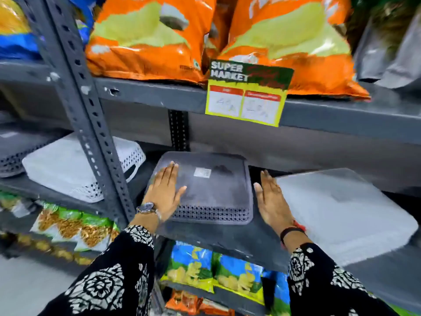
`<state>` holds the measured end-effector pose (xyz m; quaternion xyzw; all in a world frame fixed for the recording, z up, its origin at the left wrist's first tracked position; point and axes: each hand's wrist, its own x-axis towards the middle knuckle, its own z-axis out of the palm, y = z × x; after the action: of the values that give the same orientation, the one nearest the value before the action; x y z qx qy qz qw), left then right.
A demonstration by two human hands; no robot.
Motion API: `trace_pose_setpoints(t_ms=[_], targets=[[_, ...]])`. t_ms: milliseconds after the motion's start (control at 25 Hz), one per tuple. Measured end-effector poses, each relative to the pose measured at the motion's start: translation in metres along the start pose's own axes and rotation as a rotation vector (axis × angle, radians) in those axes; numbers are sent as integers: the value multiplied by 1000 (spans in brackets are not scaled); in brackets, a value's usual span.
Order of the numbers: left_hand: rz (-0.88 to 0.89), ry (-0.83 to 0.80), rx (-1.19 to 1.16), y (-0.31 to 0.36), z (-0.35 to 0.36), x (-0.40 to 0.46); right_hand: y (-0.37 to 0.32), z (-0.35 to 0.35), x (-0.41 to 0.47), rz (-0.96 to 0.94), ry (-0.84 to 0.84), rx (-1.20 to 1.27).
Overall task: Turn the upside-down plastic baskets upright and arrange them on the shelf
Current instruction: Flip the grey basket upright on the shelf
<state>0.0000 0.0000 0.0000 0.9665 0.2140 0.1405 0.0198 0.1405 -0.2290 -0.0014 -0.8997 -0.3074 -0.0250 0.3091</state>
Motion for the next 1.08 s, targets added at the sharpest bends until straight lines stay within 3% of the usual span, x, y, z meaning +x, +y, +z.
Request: trace_pose_setpoints(t_ms=[120,320,520,720,880,1080], targets=[[-216,-173,-95,-33,19,34,2,19,32,139,28,103],[-542,-80,-351,-61,46,69,-1,31,61,388,-50,166],[-837,-211,-648,-62,49,88,6,49,73,518,-119,279],[-885,-292,-633,-68,49,101,18,52,79,607,-164,407],[-852,-271,-656,-72,46,100,22,49,78,571,-141,572],[-705,-36,-1020,-51,23,101,30,36,78,406,28,860]])
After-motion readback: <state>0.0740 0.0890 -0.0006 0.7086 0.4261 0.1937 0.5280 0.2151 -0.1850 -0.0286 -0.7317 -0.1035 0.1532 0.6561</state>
